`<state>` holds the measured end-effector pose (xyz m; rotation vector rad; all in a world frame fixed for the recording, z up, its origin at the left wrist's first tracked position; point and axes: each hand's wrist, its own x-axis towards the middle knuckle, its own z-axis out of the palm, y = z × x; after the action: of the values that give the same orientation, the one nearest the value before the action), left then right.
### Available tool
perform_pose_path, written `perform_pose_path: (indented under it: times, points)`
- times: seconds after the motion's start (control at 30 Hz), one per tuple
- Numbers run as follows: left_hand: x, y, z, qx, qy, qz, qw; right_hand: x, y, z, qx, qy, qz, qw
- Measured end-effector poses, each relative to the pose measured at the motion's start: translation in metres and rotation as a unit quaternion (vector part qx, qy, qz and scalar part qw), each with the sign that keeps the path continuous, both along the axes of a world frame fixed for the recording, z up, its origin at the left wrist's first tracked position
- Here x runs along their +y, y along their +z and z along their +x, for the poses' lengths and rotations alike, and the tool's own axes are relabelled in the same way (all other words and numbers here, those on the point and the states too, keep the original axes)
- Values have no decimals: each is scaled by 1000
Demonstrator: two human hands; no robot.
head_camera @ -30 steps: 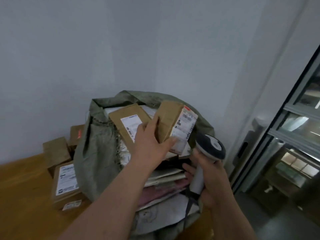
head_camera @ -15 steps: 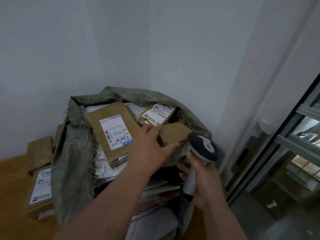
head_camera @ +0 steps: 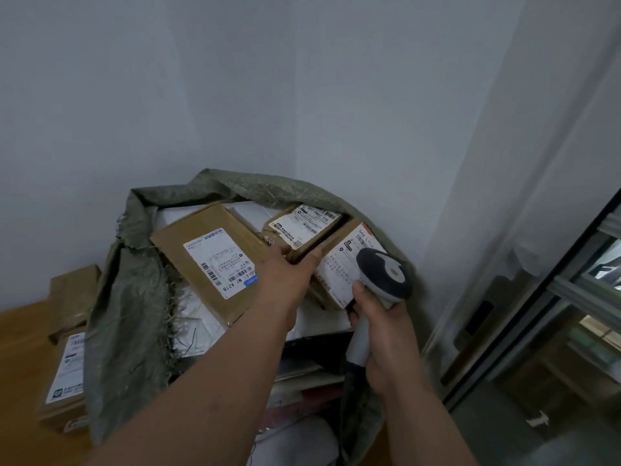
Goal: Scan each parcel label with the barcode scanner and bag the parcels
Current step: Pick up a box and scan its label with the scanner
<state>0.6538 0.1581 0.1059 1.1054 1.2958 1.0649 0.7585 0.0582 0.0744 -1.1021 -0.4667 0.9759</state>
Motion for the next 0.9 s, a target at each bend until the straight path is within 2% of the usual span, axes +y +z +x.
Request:
perform_pose_path:
  times: [0.07,0.13,0.23,0.3,0.4,0.47,0.57,0.63,0.7,0.8,0.9]
  points:
    - [-1,0,-2,-2,14,36,999,0,0,4,5,-4,-6,1000]
    - [-4,0,-5,31,3,77,997,-3,-1,7,4,-6,-11,1000]
    - [-10,1,-7,95,-75,101,988,-7,0,5,12,-16,-15,1000]
    - [-16,2,-8,174,-123,118,970,-10,2,2,8,-18,-26,999]
    - [-25,-1,-11,309,-111,197,924,-14,6,3,-1,-26,-39,999]
    - [-31,-2,-12,329,-112,286,893,-17,5,8,-6,-47,-49,998]
    - [-34,-1,-5,400,-177,383,814,-19,1,19,-4,-70,-72,995]
    - [-30,-2,2,461,-234,385,765,-20,-3,25,-2,-70,-87,994]
    - [-22,-6,7,504,-273,361,736,-20,-7,30,15,-54,-100,993]
    - [-15,-12,5,522,-268,345,733,-18,-11,32,63,-14,-99,993]
    - [-14,-17,-2,522,-238,360,736,-16,-11,36,52,-38,-80,995]
